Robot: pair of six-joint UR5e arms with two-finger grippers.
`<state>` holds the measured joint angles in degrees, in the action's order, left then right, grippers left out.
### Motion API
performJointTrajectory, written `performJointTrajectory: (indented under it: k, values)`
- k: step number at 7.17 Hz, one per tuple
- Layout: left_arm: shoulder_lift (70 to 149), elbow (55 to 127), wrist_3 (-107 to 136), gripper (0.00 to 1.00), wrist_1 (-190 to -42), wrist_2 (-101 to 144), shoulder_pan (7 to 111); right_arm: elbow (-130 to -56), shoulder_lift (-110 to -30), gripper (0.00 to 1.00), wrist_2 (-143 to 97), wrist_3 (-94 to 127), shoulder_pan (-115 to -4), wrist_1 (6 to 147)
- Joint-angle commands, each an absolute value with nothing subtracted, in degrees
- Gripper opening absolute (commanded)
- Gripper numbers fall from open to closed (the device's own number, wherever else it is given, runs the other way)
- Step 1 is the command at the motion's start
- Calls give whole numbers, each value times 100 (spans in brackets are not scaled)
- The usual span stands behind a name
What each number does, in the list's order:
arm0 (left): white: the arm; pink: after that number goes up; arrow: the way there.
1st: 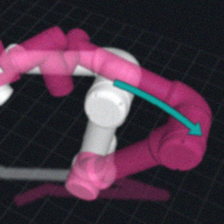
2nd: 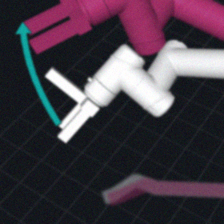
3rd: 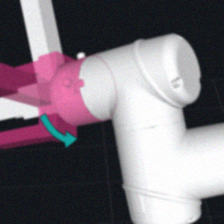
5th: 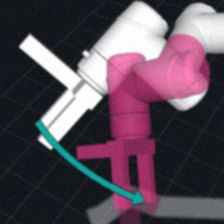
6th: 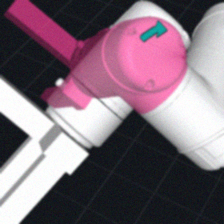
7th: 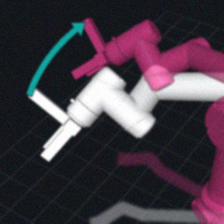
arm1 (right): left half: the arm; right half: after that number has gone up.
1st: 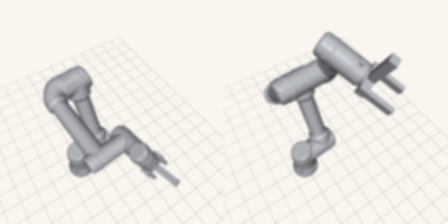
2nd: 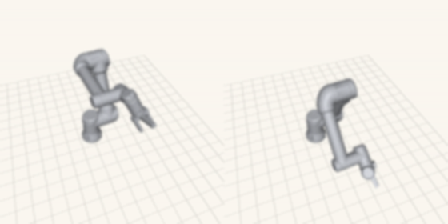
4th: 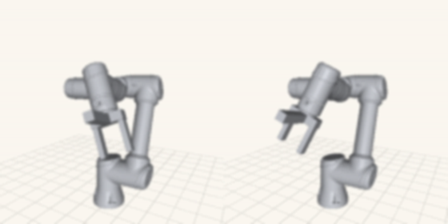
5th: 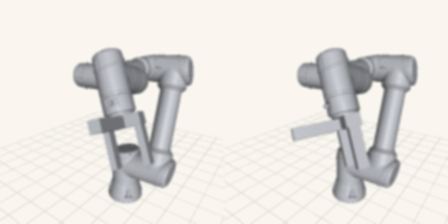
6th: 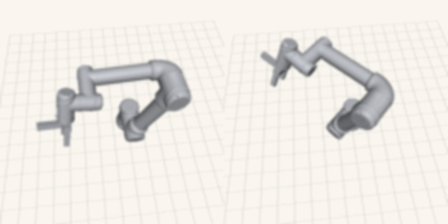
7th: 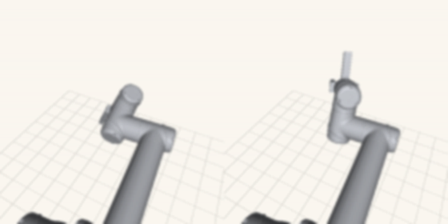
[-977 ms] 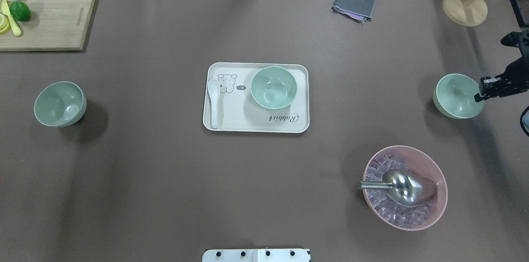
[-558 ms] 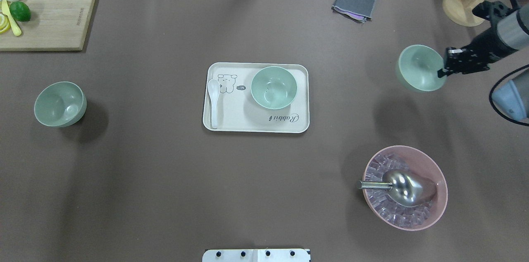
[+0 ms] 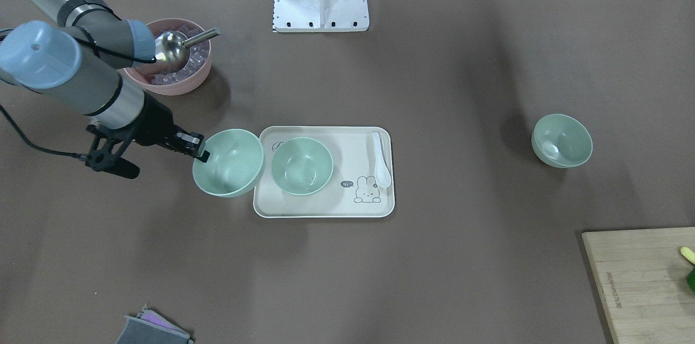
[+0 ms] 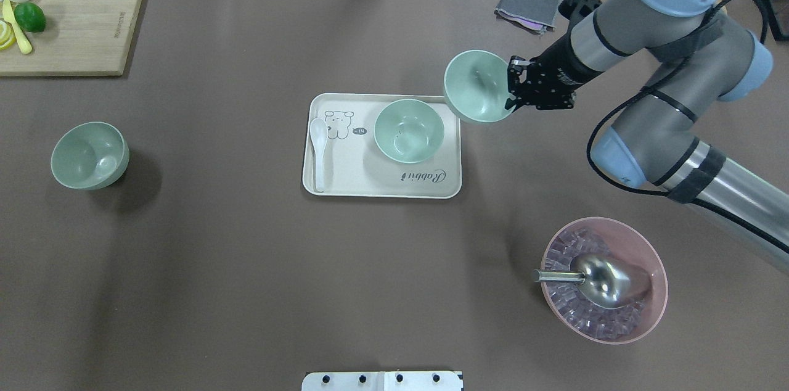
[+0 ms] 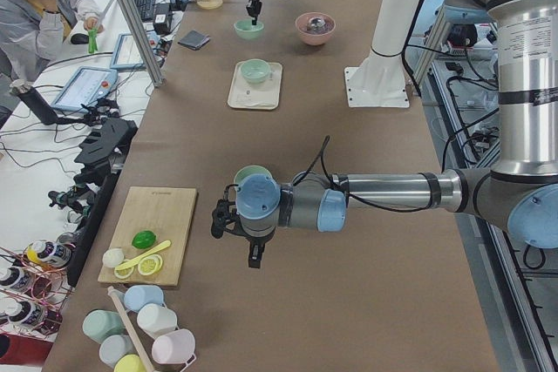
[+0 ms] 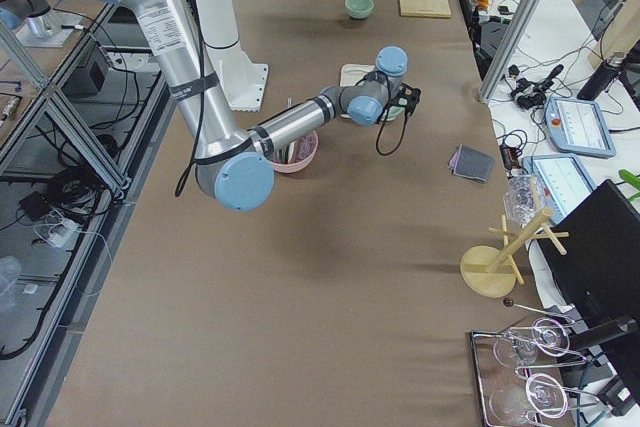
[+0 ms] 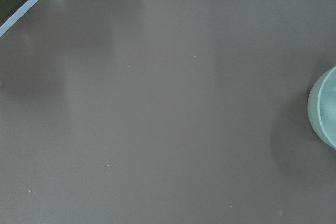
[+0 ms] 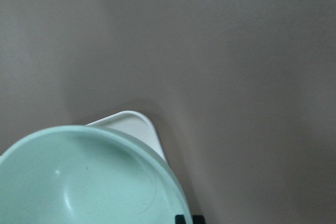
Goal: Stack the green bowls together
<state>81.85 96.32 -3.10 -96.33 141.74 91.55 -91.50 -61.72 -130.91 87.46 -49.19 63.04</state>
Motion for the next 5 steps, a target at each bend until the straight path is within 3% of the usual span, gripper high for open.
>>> performJointTrajectory:
  k: [1, 5]
  values:
    - [8183, 9642, -308, 98, -9633, 14229, 9149, -9114, -5785, 0, -12502, 9254, -4458, 6319]
    - [8183, 9642, -316, 98, -9642, 14317, 9132, -8922, -5634, 0, -12393, 9527, -4158, 6267]
